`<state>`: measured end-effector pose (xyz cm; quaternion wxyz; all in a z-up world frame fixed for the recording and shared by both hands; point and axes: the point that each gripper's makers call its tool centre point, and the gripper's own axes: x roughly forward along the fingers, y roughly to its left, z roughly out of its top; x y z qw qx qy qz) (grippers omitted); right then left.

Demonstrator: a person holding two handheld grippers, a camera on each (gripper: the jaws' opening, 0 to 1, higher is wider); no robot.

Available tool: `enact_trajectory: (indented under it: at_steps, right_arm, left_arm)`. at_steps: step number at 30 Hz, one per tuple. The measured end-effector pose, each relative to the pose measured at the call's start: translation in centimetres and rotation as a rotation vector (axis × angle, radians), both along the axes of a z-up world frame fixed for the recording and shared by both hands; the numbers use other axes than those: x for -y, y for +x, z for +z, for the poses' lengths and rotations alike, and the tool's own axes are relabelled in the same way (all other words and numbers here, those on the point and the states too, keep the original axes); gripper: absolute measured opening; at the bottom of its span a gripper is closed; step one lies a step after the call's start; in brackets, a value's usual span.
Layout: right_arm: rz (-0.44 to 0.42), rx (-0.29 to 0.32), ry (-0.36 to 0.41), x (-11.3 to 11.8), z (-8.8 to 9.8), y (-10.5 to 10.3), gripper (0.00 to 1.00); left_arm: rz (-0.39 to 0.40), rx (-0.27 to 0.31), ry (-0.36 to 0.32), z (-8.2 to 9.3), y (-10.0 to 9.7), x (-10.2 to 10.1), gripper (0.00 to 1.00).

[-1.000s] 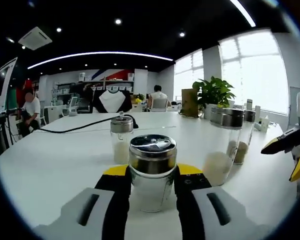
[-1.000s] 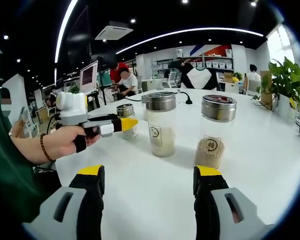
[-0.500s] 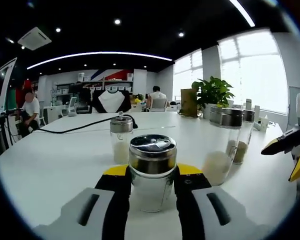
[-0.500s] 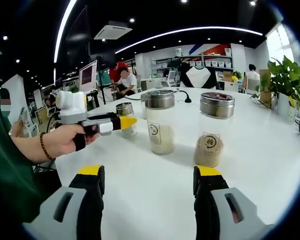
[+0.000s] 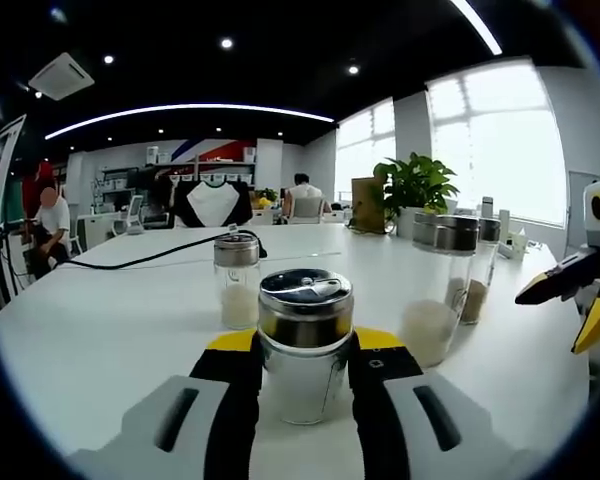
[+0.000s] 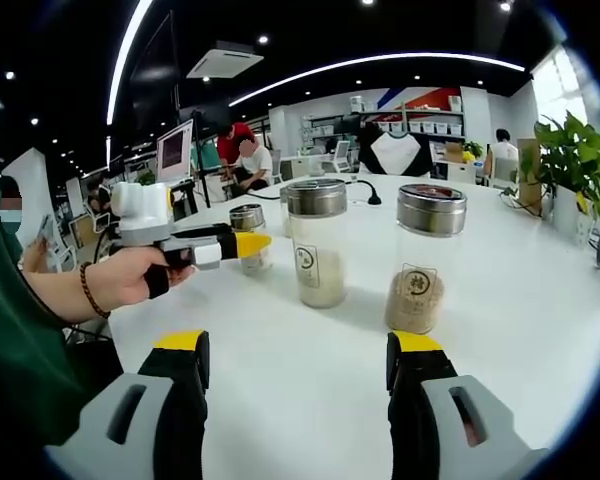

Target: Rotate the seasoning bottle until the label or dispensing opening points toward the visible target arrow and the bottle remains upright within the marked orientation range

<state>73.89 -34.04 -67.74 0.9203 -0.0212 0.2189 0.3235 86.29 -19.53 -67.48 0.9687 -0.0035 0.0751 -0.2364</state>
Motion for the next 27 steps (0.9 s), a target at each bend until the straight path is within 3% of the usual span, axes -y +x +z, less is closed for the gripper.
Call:
enact_trajectory:
  at_steps: [14,18,27]
  right_arm:
    - [0.003,0.007,-0.006,-0.01,0.25,0.42,0.73]
    - [0.002,0.005,-0.008,0.06,0.17,0.39,0.73]
    - [-0.002,0.000,-0.012,0.20,-0.01,0.22,0.73]
  left_arm:
    - [-0.121,0.018,-0.011,-0.02,-0.18,0.17,0.35]
    - [-0.198,0.026,-0.018,0.00,-0.41,0.64,0.35]
    - [-0.292,0.024,-0.019,0.03,-0.73,0.91,0.35]
